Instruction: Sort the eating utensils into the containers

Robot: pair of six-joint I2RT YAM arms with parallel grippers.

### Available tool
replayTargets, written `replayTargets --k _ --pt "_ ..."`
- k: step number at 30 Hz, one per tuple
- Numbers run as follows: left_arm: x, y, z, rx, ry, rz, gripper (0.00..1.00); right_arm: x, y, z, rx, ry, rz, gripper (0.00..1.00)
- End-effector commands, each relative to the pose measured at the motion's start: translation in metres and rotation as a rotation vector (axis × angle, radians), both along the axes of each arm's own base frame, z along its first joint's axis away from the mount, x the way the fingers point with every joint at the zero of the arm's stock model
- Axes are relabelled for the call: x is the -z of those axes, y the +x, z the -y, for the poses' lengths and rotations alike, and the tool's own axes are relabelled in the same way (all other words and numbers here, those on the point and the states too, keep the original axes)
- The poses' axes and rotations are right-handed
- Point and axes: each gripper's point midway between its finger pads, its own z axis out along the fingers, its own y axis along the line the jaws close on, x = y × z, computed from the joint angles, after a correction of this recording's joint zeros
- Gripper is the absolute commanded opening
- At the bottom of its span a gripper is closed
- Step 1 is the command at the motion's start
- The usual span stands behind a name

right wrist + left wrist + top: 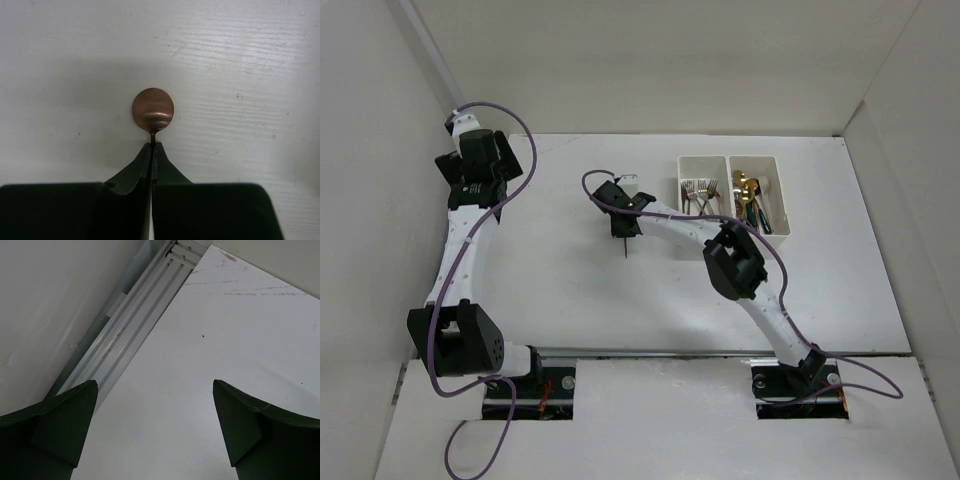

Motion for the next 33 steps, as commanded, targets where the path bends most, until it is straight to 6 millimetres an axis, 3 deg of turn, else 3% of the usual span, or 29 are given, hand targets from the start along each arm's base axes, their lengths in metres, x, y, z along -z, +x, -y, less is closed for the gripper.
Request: replayTargets --k 1,3,7,8,10,11,13,16,17,18,19,20,22,23,24,26,27,31,33 --pt "-0.022 -0.003 -0.003 -0.007 0.007 0.072 0.99 0.034 -0.020 0.006 -0.048 -0.045 -0.108 0.00" --pt "-0.022 -0.003 -0.003 -0.007 0.007 0.072 0.99 0.045 -0.025 0.013 -0.060 -0.075 -0.127 0.00" --pt "-0.022 -0.003 -0.003 -0.007 0.007 0.072 0.99 0.025 -0.022 -0.001 -0.154 0.008 -0.061 0.00" --pt "-0.022 -0.003 -0.003 -0.004 0.014 0.068 0.99 -0.004 -0.018 -0.006 -0.211 0.039 -0.004 0.00" --pt "-0.022 -0.003 -0.003 -0.004 0.014 0.068 0.99 -0.017 -0.029 -0.012 -0.288 0.075 0.027 0.00" --pt "-0.022 -0.003 -0.003 -0.004 0.014 0.068 0.99 -0.055 -0.023 -0.022 -0.316 0.150 0.108 0.00" --pt "-0.026 -0.003 -0.003 -0.004 0.015 0.077 0.99 -0.079 -0.025 -0.021 -0.353 0.174 0.164 0.00" --pt "-0.024 -0.004 -0.003 -0.004 0.014 0.068 0.99 -0.157 -0.019 -0.021 -0.381 0.301 0.305 0.00" --pt "-0.024 -0.004 -0.003 -0.004 0.014 0.068 0.99 -0.172 -0.010 -0.009 -0.374 0.308 0.338 0.00" --pt "-0.024 -0.004 -0.003 -0.004 0.014 0.068 0.99 -0.207 -0.005 0.004 -0.376 0.319 0.411 0.00" --pt "-0.024 -0.004 -0.003 -0.004 0.014 0.068 0.99 -0.218 0.000 0.018 -0.378 0.312 0.434 0.00" --pt "-0.024 -0.004 -0.003 -0.004 0.014 0.068 0.99 -0.225 0.020 0.049 -0.329 0.289 0.464 0.00" --pt "-0.024 -0.004 -0.003 0.000 0.023 0.063 0.99 -0.249 0.035 0.098 -0.293 0.228 0.526 0.00" --pt "-0.024 -0.005 -0.005 -0.009 0.027 0.062 0.99 -0.249 0.043 0.123 -0.265 0.190 0.526 0.00" --pt "-0.025 -0.006 -0.007 -0.019 0.032 0.062 0.99 -0.249 0.062 0.169 -0.193 0.137 0.525 0.00" --pt "-0.025 -0.007 -0.010 -0.028 0.032 0.062 0.99 -0.223 0.066 0.220 -0.165 -0.014 0.439 0.00" --pt "-0.020 -0.008 -0.013 -0.029 0.027 0.053 0.99 -0.208 0.071 0.260 -0.088 -0.095 0.402 0.00" --pt "-0.020 -0.008 -0.015 -0.030 0.023 0.053 0.99 -0.169 0.072 0.315 -0.025 -0.177 0.310 0.00" --pt "-0.020 -0.008 -0.015 -0.030 0.023 0.053 0.99 -0.163 0.074 0.326 -0.003 -0.180 0.308 0.00"
